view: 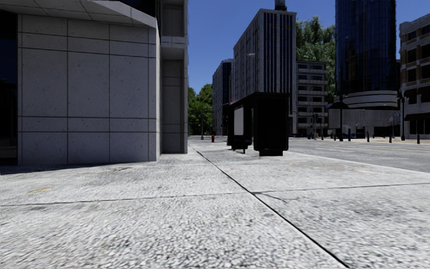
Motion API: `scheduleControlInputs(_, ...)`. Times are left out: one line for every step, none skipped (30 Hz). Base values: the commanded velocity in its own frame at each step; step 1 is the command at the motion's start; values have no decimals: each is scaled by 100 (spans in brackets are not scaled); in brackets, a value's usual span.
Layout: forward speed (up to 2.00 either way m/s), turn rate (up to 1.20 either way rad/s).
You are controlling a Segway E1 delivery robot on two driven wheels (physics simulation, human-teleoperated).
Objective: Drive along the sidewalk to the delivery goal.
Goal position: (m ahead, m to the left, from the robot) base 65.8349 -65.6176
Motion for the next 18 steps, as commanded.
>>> scheduleControlInputs(200,0)
scheduleControlInputs(200,0)
scheduleControlInputs(200,0)
scheduleControlInputs(200,0)
scheduleControlInputs(200,0)
scheduleControlInputs(200,0)
scheduleControlInputs(200,0)
scheduleControlInputs(200,0)
scheduleControlInputs(200,0)
scheduleControlInputs(200,0)
scheduleControlInputs(200,0)
scheduleControlInputs(200,0)
scheduleControlInputs(200,0)
scheduleControlInputs(200,0)
scheduleControlInputs(200,0)
scheduleControlInputs(200,0)
scheduleControlInputs(200,0)
scheduleControlInputs(200,0)
